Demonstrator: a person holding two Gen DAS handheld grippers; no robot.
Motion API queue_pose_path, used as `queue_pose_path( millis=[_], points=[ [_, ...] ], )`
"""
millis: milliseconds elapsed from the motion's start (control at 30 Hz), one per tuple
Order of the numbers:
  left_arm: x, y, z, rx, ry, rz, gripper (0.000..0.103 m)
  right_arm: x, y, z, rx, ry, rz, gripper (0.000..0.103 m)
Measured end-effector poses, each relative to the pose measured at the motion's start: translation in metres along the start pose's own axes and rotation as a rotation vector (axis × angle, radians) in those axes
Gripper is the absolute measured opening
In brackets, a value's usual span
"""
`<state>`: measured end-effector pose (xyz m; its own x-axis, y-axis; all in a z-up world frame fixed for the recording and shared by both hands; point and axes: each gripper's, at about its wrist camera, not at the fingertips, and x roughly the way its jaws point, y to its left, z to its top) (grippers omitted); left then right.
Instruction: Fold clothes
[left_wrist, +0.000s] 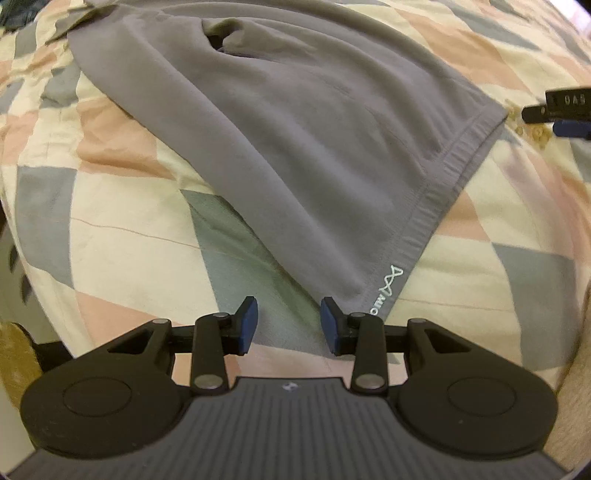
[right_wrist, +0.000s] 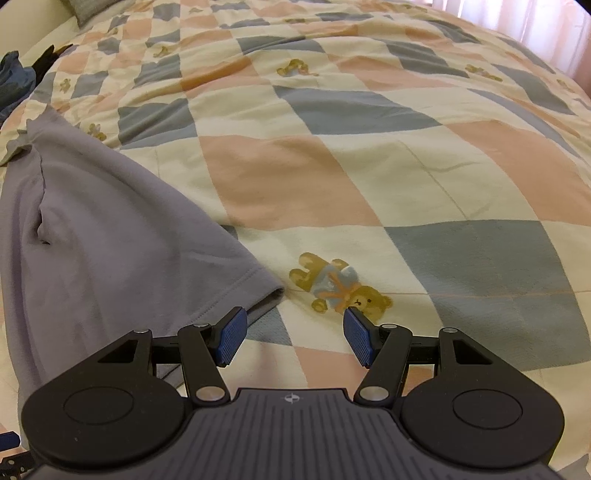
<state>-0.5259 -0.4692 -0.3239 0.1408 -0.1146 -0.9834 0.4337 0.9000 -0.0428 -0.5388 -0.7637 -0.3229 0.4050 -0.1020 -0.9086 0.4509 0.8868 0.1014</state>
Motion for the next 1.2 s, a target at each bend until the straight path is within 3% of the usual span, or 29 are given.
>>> queue_pose_path(
  millis=[67,167,400,467,533,567,633,700,867,1000,1067,1167,1200],
  points=[
    [0.001,0.005,0.000,-0.027,0.001,-0.028,0.038,0.002,-0.004,0.001,0.009,-0.006,0.025,0.061],
    [0.012,0.023,-0.009,-0.150,0.014,-0.153,0.040,0.007,-0.020,0.003,0.071,-0.021,0.095,0.061],
    [0.049,0.040,-0.010,-0.381,0.013,-0.299,0.039,0.041,-0.056,0.006,0.293,-0.029,0.334,0.061],
    [0.055,0.040,-0.008,-0.395,0.005,-0.318,0.036,0.054,-0.058,0.007,0.337,-0.023,0.377,0.061],
    [0.058,0.037,-0.005,-0.386,-0.002,-0.329,0.021,0.069,-0.056,0.008,0.380,0.011,0.421,0.056],
    [0.059,0.035,-0.004,-0.378,-0.004,-0.332,0.007,0.077,-0.052,0.007,0.397,0.029,0.456,0.046],
    [0.056,0.031,-0.004,-0.348,-0.013,-0.326,0.003,0.085,-0.040,0.007,0.386,0.042,0.471,0.025],
    [0.049,0.024,-0.005,-0.290,-0.032,-0.306,0.002,0.080,-0.032,0.009,0.355,0.018,0.447,0.012],
    [0.027,-0.023,-0.008,-0.075,-0.104,-0.313,0.001,0.044,-0.032,0.012,0.264,-0.074,0.299,0.010],
    [0.029,-0.058,-0.010,-0.030,-0.059,-0.416,0.001,0.021,-0.054,0.007,0.290,-0.110,0.203,0.010],
    [0.027,-0.075,-0.016,0.028,-0.068,-0.421,0.002,0.012,-0.069,0.003,0.295,-0.119,0.148,0.010],
    [0.041,-0.081,-0.022,0.044,-0.018,-0.385,0.008,0.024,-0.085,-0.004,0.316,-0.058,0.156,0.015],
    [0.048,-0.077,-0.023,0.042,0.015,-0.384,0.010,0.030,-0.087,-0.007,0.317,-0.027,0.158,0.028]
  ],
)
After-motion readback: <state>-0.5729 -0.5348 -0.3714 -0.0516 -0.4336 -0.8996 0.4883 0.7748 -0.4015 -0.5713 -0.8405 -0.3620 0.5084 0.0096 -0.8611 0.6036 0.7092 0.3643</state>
